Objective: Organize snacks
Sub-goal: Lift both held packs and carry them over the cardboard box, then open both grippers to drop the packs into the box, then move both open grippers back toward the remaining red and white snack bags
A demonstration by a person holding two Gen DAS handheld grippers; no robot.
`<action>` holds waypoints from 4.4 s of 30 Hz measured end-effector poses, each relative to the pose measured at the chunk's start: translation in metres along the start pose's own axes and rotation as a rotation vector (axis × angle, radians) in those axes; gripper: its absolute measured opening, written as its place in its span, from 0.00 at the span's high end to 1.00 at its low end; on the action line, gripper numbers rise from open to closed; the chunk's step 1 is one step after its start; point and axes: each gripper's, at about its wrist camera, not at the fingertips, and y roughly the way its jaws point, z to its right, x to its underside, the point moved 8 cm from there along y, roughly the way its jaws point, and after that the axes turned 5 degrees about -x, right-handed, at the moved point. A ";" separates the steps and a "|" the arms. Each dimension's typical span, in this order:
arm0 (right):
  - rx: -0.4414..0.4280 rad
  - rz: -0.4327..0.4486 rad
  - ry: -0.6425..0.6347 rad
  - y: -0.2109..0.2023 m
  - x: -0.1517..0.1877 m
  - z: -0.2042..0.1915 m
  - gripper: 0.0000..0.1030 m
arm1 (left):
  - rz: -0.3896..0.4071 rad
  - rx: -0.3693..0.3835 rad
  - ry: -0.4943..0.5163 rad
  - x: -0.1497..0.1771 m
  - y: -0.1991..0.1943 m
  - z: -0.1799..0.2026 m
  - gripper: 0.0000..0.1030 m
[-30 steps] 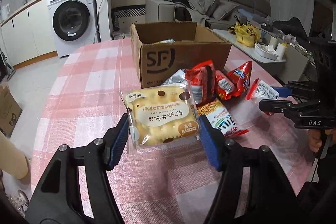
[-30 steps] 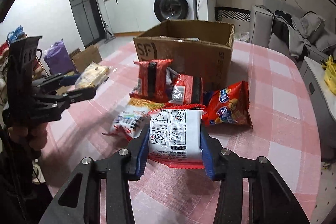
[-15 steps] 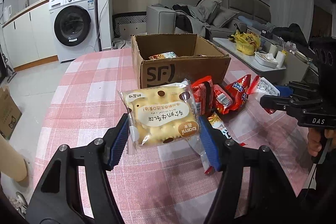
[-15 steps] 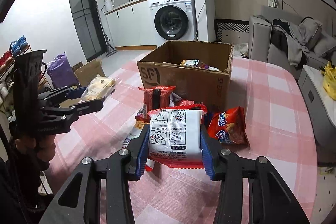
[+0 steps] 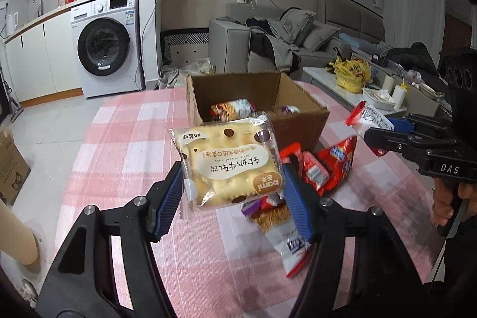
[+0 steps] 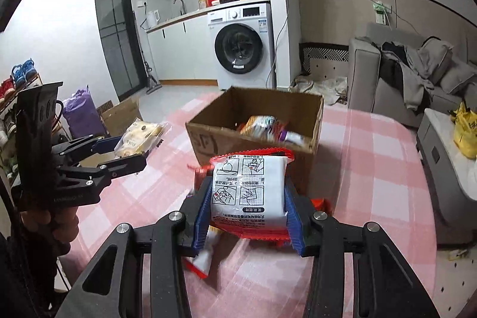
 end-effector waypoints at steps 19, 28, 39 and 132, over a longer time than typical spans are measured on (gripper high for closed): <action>0.011 0.040 0.057 0.032 -0.040 0.025 0.57 | 0.033 -0.016 -0.014 -0.058 0.030 -0.007 0.40; 0.013 0.047 0.095 0.047 -0.055 0.041 0.57 | 0.019 -0.019 -0.013 -0.078 0.069 -0.003 0.40; 0.012 0.072 0.161 0.073 -0.069 0.052 0.57 | 0.020 -0.017 0.018 -0.096 0.117 0.012 0.40; 0.209 -0.148 0.154 0.052 0.052 0.088 0.00 | -0.205 -0.019 0.002 0.051 0.065 0.041 0.01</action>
